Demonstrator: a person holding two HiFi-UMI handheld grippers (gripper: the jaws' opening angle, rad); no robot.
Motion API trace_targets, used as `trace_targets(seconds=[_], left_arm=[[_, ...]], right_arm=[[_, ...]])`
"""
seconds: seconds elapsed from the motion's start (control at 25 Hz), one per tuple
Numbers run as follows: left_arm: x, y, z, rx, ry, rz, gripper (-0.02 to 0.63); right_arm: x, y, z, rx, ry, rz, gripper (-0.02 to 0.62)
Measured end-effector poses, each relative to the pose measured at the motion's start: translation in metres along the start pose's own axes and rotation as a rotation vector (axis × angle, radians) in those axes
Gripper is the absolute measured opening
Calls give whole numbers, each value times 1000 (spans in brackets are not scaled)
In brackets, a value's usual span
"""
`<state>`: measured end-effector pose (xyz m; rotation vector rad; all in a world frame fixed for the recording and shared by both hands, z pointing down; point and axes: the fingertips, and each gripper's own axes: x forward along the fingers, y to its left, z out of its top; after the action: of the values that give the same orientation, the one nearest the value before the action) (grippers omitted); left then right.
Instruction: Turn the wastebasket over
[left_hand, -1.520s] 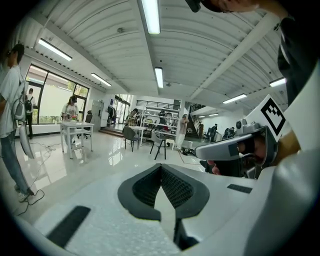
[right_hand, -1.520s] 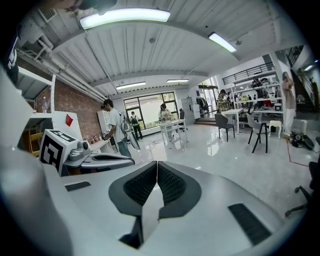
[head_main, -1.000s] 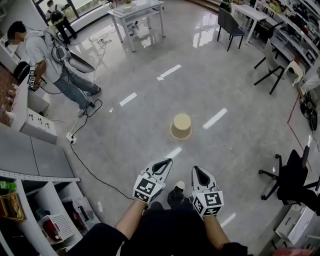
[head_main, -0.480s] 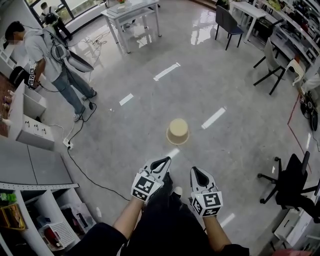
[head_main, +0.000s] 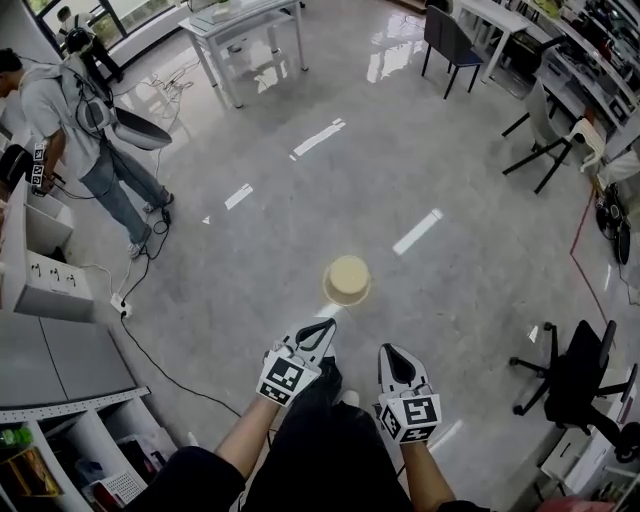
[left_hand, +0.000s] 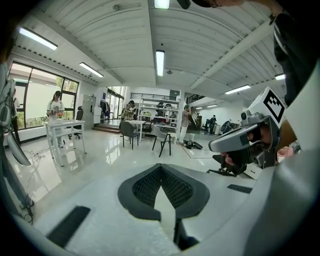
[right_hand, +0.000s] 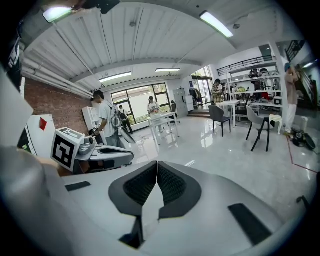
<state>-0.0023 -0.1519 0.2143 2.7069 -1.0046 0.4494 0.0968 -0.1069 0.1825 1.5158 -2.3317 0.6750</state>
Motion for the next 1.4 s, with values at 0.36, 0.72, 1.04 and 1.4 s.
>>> trace_targets(seconds=[0.36,0.72,1.04,1.4], left_arm=[[89,44,-90,32,-11,-66,8],[175,103,-257,-9,-37,-46,8],[251,149,-391,25,-67,-45,20],[324,180,-496,58,-16,-105,310]], right_arm=[[107,-50,-55,22,-24,42,12],[226,-120,-213,-29,0,82,14],[324,-178,-322,-124,-58,65,14],[420,-237,-408,-118,-42,81,216]])
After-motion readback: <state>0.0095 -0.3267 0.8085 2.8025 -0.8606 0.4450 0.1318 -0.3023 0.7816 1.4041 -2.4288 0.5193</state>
